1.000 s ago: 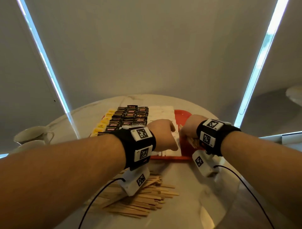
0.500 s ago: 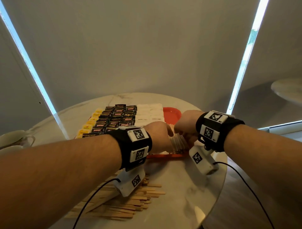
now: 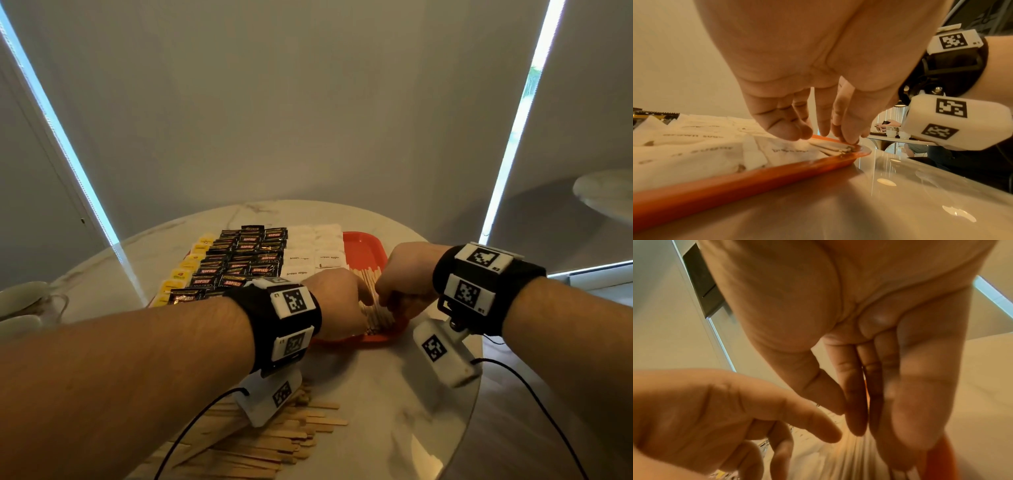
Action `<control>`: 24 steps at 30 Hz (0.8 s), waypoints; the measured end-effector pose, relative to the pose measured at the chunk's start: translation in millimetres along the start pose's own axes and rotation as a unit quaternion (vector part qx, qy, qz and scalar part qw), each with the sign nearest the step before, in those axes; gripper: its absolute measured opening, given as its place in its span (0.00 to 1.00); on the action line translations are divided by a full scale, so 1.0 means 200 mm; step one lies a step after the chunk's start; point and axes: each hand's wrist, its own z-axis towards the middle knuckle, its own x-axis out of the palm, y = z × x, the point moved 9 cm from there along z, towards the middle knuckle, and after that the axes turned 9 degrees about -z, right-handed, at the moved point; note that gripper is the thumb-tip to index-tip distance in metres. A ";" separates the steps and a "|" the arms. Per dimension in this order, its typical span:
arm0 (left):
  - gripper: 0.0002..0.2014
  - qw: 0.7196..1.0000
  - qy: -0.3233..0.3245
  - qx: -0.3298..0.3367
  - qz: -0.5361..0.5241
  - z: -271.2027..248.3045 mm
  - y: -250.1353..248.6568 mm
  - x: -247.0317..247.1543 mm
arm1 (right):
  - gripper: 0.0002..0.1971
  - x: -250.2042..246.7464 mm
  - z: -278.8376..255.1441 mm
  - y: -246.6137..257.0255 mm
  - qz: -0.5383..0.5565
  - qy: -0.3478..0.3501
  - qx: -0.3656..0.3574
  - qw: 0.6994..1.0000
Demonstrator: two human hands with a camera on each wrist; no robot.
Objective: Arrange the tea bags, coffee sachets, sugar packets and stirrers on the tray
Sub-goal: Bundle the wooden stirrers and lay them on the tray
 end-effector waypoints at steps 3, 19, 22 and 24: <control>0.23 1.000 0.017 0.016 0.005 0.00 -0.01 0.02 | 0.09 -0.01 0.03 -0.02 0.006 -0.003 0.001 1.000; 0.23 0.997 0.054 0.017 0.050 0.01 0.00 0.05 | 0.19 -0.17 0.37 0.12 -0.098 -0.085 -0.071 0.989; 0.23 0.997 0.046 0.021 0.051 0.01 0.00 0.04 | 0.19 -0.15 0.40 0.16 -0.160 -0.072 -0.089 0.980; 0.25 0.997 0.048 0.021 0.060 0.01 0.00 0.05 | 0.18 -0.13 0.40 0.17 -0.176 -0.064 -0.093 0.978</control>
